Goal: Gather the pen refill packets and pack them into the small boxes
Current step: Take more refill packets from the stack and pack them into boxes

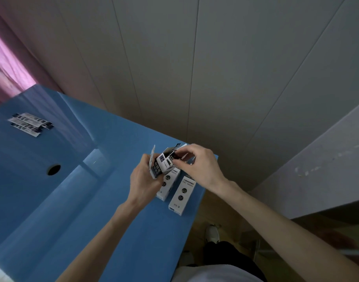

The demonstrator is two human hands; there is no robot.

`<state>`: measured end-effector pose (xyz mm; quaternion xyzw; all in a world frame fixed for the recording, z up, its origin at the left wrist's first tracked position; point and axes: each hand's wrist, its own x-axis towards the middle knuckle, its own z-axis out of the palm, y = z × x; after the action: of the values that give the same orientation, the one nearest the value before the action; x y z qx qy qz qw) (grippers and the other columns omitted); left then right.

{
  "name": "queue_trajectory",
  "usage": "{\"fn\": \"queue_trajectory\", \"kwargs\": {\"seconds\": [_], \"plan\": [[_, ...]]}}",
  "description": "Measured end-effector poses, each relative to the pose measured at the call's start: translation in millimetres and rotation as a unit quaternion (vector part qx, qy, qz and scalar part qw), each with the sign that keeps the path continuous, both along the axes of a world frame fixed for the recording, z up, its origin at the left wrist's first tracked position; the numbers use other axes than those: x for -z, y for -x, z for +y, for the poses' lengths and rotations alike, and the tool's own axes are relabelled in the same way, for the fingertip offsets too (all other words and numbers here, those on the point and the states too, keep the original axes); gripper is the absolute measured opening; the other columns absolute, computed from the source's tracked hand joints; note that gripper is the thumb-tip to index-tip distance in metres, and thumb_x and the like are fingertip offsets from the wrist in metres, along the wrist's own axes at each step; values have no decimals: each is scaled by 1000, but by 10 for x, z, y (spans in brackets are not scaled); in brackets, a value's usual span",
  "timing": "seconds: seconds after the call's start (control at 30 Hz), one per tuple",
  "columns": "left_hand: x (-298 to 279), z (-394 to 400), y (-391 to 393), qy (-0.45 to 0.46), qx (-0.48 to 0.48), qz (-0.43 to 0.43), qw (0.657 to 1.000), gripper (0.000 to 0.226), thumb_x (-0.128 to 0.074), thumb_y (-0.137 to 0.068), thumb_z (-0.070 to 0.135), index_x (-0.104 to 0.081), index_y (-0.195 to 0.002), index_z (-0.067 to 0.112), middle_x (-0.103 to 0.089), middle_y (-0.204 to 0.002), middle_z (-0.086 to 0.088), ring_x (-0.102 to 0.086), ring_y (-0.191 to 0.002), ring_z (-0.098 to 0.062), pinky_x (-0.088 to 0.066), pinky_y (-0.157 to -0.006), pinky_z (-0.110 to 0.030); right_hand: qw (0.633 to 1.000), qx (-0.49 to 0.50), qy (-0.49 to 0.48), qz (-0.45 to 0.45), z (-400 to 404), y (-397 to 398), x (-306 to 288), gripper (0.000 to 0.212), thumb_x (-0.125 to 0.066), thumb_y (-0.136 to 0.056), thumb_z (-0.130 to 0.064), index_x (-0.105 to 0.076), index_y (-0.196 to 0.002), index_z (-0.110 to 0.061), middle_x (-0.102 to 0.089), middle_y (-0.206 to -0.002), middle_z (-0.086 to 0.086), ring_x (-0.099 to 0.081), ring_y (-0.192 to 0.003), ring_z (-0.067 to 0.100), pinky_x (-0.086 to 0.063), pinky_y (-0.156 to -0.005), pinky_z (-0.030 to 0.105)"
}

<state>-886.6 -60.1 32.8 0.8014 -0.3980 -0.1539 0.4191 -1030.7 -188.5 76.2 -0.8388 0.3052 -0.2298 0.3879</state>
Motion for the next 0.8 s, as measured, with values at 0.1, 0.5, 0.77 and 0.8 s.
{"fn": "queue_trajectory", "kwargs": {"seconds": [0.1, 0.5, 0.77, 0.8], "plan": [[-4, 20, -14, -1, 0, -5, 1000, 41, -75, -80, 9, -60, -112, 28, -63, -90, 19, -63, -83, -6, -55, -70, -37, 1000, 27, 3, -14, -27, 56, -20, 11, -79, -90, -29, -77, -100, -28, -72, -91, -19, -67, -82, 1, -56, -71, 25], [-23, 54, -6, -33, 6, -34, 999, 42, -78, -79, 14, -53, -107, 35, -61, -88, 20, -59, -80, 3, -39, -63, -19, 1000, -16, -1, 9, -130, 21, 68, 19, -69, -97, -24, -77, -115, -21, -72, -105, -12, -65, -88, 3, -58, -82, 37], [8, 51, -29, -44, 36, -44, 997, 42, -78, -79, 16, -54, -109, 32, -62, -89, 17, -60, -81, -1, -40, -64, -20, 988, -50, 134, 63, -327, -38, 4, 33, -69, -97, -27, -67, -129, -29, -64, -127, -15, -58, -84, -2, -56, -89, 32], [11, 51, -28, -46, 40, -48, 997, 42, -78, -79, 16, -54, -110, 32, -62, -90, 17, -61, -82, -2, -41, -64, -23, 983, -64, 155, 72, -349, -33, -10, 26, -69, -97, -26, -70, -123, -27, -67, -121, -14, -56, -84, -3, -57, -86, 34]]}}
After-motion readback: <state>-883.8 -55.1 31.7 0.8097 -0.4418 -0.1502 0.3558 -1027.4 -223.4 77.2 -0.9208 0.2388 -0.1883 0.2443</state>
